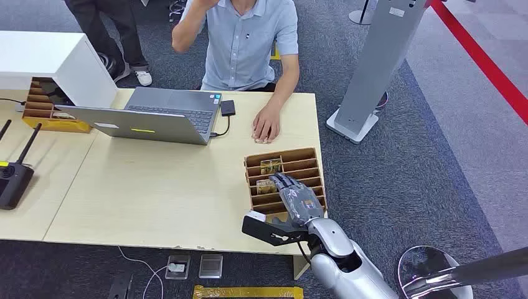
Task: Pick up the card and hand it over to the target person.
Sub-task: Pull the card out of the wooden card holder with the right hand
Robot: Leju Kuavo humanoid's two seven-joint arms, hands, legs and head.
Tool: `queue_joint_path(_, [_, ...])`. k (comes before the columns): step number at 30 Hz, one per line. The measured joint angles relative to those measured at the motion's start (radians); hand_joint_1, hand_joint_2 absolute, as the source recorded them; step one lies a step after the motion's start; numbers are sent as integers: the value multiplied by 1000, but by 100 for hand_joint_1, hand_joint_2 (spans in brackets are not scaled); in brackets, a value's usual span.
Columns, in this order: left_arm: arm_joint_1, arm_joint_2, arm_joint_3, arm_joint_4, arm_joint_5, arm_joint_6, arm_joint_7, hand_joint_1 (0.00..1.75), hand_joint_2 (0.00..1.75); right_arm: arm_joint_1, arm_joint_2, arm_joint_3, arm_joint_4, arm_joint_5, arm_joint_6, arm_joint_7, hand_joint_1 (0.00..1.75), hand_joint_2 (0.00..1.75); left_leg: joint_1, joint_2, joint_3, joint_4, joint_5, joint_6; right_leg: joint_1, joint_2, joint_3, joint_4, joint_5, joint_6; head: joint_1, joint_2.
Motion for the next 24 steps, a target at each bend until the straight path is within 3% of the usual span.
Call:
queue_joint_path(4, [0,0,0,0,-3,-1,-1,0,0,3,-3,-4,-5,-2,0,3,42,175,0,-1,1,-1,0,0,0,1,1,-1,0,0,0,0])
queue_joint_path(6, [0,0,1,0,-4,-1,-2,0,0,3,-5,-7,-7,-3,1,5,56,175,0,-1,2,-2,1,0,0,1,2,-2,0,0,0,0])
queue_joint_path(11, [0,0,1,0,-3,-1,-3,0,0,4,-7,-9,-12,-4,2,6,125,175,0,-1,1,0,0,0,0,-1,1,0,0,0,0,0])
queue_joint_path(24, [0,0,0,0,-6,-2,-1,0,0,3,-5,-10,-13,-5,1,7,133,175,0,-1,1,-1,0,0,0,0,1,-1,0,0,0,0])
